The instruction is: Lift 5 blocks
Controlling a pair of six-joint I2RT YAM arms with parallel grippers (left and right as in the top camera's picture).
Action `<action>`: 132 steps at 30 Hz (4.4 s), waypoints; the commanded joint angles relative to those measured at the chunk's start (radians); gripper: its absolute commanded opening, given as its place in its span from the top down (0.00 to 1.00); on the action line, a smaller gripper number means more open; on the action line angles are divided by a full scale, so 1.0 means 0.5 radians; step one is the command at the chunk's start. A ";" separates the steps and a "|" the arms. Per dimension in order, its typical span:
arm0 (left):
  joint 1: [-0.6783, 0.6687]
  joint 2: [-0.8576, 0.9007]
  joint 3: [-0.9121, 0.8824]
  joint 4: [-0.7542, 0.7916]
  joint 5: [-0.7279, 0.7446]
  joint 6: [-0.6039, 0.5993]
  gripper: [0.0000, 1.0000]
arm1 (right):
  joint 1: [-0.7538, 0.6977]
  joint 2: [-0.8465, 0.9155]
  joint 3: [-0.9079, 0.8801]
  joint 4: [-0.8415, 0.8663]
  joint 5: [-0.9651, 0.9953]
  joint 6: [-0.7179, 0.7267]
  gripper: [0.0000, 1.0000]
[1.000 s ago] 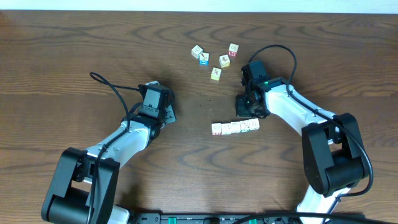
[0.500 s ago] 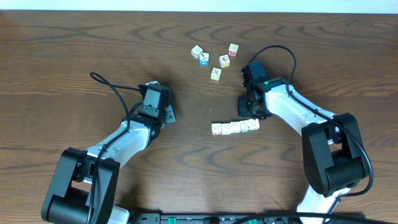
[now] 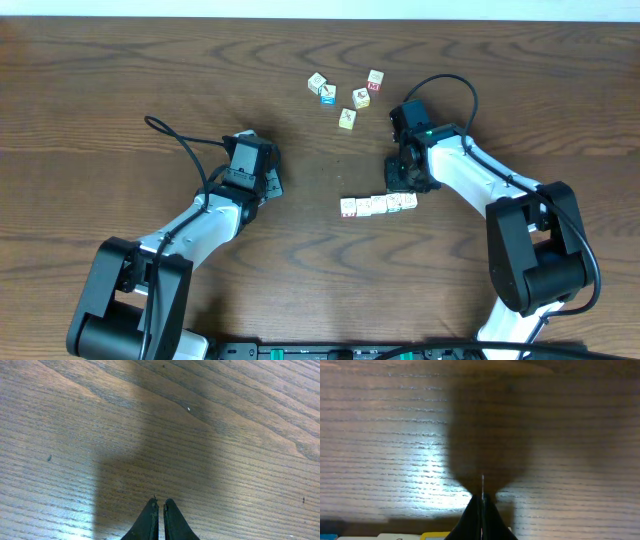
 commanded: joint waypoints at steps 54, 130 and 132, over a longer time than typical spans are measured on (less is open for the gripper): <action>-0.260 0.023 -0.011 -0.005 0.061 0.063 0.93 | -0.391 0.006 -0.192 -0.159 -0.359 -0.230 0.99; -0.575 0.294 -0.011 0.193 0.723 -0.351 0.93 | -0.269 0.006 -0.195 -0.200 -0.636 -0.475 0.99; -0.587 0.294 -0.011 0.193 0.723 -0.349 0.93 | -0.245 0.006 -0.195 -0.189 -0.698 -0.481 0.99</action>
